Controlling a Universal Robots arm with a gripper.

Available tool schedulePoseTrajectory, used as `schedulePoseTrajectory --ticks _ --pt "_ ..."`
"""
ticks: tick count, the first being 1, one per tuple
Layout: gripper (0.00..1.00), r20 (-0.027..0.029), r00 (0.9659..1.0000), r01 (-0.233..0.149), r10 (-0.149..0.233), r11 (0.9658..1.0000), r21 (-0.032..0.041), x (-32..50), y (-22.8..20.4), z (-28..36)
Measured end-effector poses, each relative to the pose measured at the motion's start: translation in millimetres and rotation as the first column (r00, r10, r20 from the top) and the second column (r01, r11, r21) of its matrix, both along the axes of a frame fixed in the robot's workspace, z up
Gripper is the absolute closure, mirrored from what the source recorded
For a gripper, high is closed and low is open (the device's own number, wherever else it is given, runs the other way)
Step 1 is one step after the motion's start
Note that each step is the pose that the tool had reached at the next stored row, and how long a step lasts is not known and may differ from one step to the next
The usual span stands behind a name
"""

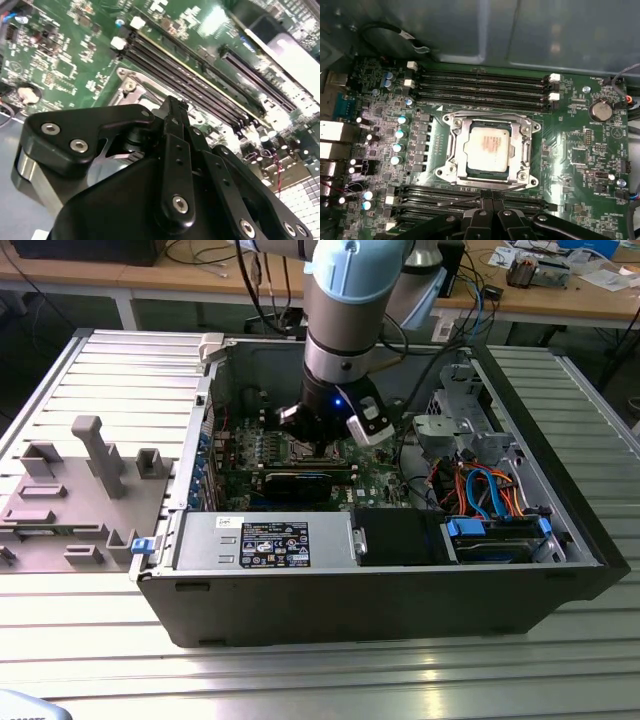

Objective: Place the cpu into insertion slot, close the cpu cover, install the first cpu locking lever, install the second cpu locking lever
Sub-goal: 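Install the second cpu locking lever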

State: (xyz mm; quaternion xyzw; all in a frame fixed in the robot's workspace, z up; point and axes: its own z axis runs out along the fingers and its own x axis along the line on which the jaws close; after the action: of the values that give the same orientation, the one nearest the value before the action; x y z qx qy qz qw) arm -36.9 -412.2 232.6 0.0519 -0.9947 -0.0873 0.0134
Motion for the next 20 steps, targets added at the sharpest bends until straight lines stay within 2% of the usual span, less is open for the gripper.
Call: schedulePoseTrajectory --ticks 5,7,9,10,12,14,20 --pt "0.89 -0.0001 1.0 0.0 0.0 1.0 0.0036 -10.6 -0.8 -5.2" --pt "0.89 -0.0002 1.0 0.0 0.0 1.0 0.0079 -17.6 -0.8 -9.4" --pt "0.89 0.0 1.0 0.0 0.0 0.9999 0.0108 -20.6 -1.0 -11.0" --pt "0.89 0.0 1.0 0.0 0.0 0.9999 0.0144 -25.2 -1.1 -12.9" --pt "0.89 -0.0001 1.0 0.0 0.0 0.9999 0.0159 -29.2 -1.1 -15.3" --pt "0.89 -0.0001 1.0 0.0 0.0 0.9998 0.0181 -38.9 -1.2 -20.0" --pt "0.89 0.0 1.0 0.0 0.0 0.9997 0.0251 -52.5 -1.0 -24.2"
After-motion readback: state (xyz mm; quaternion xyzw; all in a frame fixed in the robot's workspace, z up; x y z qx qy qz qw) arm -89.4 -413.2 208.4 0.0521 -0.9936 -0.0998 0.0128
